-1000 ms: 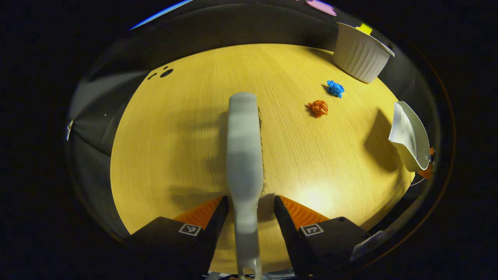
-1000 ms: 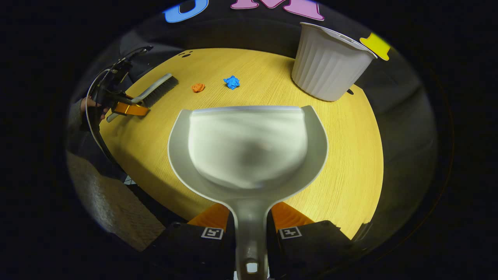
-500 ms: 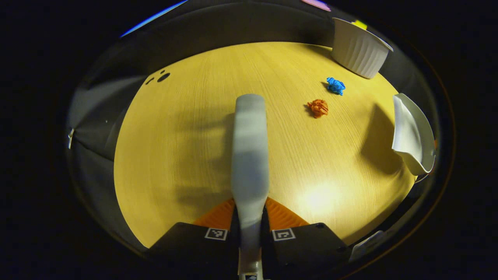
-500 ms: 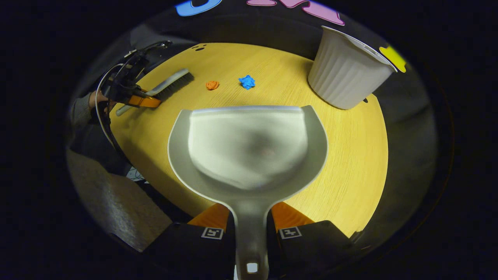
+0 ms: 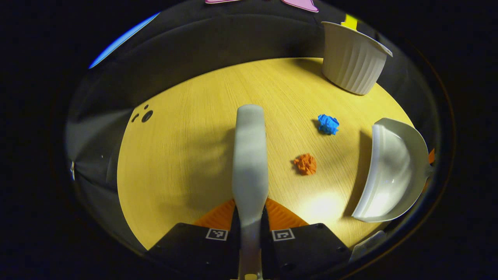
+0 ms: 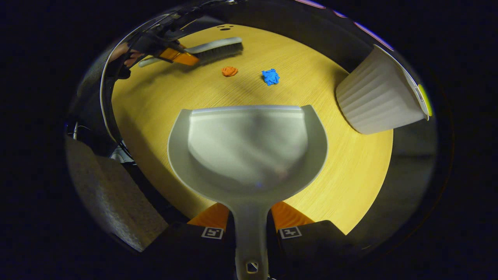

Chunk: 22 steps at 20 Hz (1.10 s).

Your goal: Pick up the small broom and dustpan from the desktop, sweep the trash into the dustpan with the broom, and then empty the trash into the garbage bin.

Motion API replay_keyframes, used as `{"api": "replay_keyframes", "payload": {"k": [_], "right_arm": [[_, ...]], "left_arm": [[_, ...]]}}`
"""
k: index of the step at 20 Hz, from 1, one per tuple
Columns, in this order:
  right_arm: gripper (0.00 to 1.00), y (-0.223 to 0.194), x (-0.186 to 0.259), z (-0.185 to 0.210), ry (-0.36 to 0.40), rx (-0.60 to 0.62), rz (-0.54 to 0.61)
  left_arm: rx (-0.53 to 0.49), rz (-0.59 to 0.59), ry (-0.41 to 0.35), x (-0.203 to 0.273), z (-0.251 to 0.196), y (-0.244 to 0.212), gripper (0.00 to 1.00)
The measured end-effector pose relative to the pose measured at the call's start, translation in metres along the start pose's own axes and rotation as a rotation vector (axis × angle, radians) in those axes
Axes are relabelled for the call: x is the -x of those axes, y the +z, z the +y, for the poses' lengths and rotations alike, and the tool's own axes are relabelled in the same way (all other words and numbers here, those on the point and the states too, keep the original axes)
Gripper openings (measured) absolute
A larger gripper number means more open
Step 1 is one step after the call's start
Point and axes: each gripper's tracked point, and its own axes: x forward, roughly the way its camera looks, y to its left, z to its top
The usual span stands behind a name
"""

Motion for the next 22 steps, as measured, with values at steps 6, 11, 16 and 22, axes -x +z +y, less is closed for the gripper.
{"api": "replay_keyframes", "payload": {"k": [6,11,16,22], "right_arm": [[0.37,0.002,0.003,0.001,0.027,-0.019,-0.002],[0.41,0.002,0.009,-0.003,0.034,-0.032,-0.012],[0.37,0.002,0.015,-0.006,0.047,-0.041,-0.026],[0.37,-0.003,0.010,-0.007,0.043,-0.072,-0.064]], "left_arm": [[-0.079,0.038,-0.072,-0.024,-0.026,0.020,0.25],[-0.141,0.032,-0.172,-0.028,-0.062,0.028,0.27],[-0.156,0.048,-0.362,-0.011,-0.120,0.025,0.27],[-0.139,0.110,-0.595,0.031,-0.180,0.012,0.27]]}}
